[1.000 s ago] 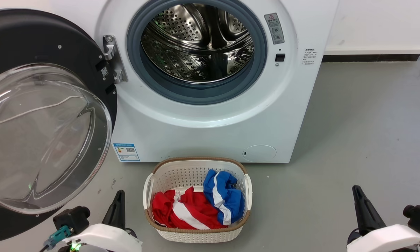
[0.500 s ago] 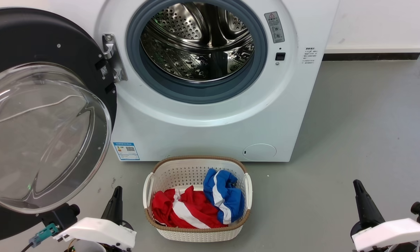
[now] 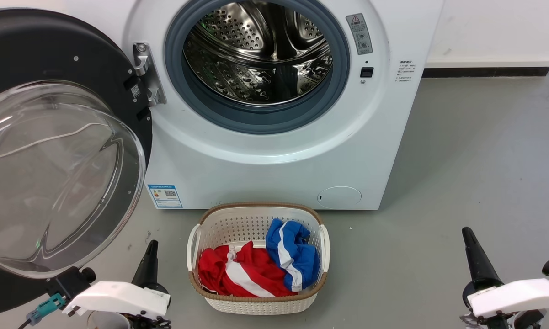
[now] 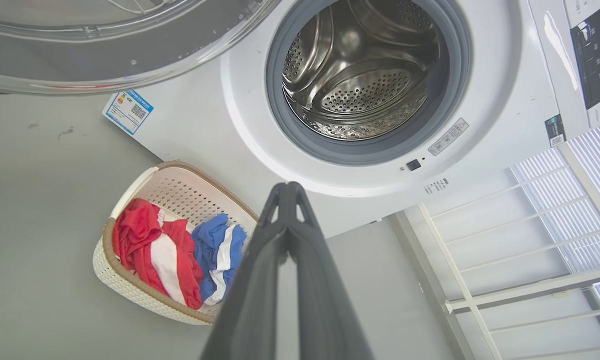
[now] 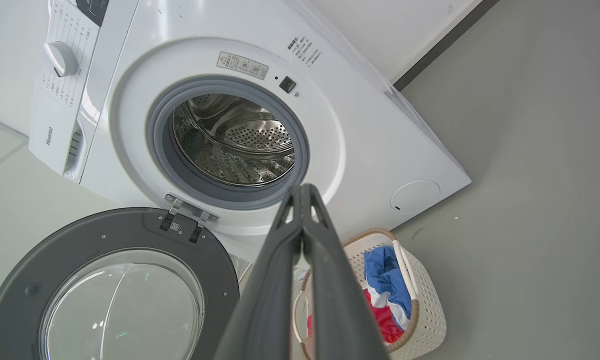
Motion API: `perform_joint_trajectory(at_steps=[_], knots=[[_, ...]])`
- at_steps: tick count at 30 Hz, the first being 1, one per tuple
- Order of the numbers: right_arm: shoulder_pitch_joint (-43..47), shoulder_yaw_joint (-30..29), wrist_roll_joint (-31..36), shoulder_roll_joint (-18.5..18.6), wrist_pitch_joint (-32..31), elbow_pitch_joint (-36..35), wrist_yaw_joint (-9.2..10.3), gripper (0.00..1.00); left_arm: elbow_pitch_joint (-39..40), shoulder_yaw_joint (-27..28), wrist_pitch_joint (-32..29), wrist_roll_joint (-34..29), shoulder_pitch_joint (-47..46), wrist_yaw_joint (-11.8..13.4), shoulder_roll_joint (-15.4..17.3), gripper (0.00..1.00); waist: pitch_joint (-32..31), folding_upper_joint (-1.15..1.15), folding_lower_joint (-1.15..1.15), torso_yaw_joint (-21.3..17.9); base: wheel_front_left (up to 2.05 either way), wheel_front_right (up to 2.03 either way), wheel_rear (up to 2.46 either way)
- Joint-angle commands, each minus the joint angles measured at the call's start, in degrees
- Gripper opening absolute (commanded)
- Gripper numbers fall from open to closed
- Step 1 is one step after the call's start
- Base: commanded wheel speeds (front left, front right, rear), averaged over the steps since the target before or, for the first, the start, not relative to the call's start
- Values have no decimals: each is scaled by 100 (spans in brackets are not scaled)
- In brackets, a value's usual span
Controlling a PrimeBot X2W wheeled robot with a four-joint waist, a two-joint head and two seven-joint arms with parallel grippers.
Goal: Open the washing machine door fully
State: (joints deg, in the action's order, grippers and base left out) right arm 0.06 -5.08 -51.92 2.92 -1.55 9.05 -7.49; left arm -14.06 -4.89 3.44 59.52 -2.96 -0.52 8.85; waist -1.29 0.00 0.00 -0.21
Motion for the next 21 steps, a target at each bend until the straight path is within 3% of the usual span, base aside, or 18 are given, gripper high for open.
perform_joint_trajectory(at_steps=[1, 21], knots=[[-134, -20, -205, -2, -28, -31, -1, 0, 58, 89, -42, 163, -184, -50, 8, 0, 3, 0, 0, 0, 0, 0, 0], [-328, -63, -1487, -4, -188, 144, -1, 0, 42, 452, -369, 1207, -249, -272, -197, 0, 41, 0, 0, 6, 0, 0, 0]])
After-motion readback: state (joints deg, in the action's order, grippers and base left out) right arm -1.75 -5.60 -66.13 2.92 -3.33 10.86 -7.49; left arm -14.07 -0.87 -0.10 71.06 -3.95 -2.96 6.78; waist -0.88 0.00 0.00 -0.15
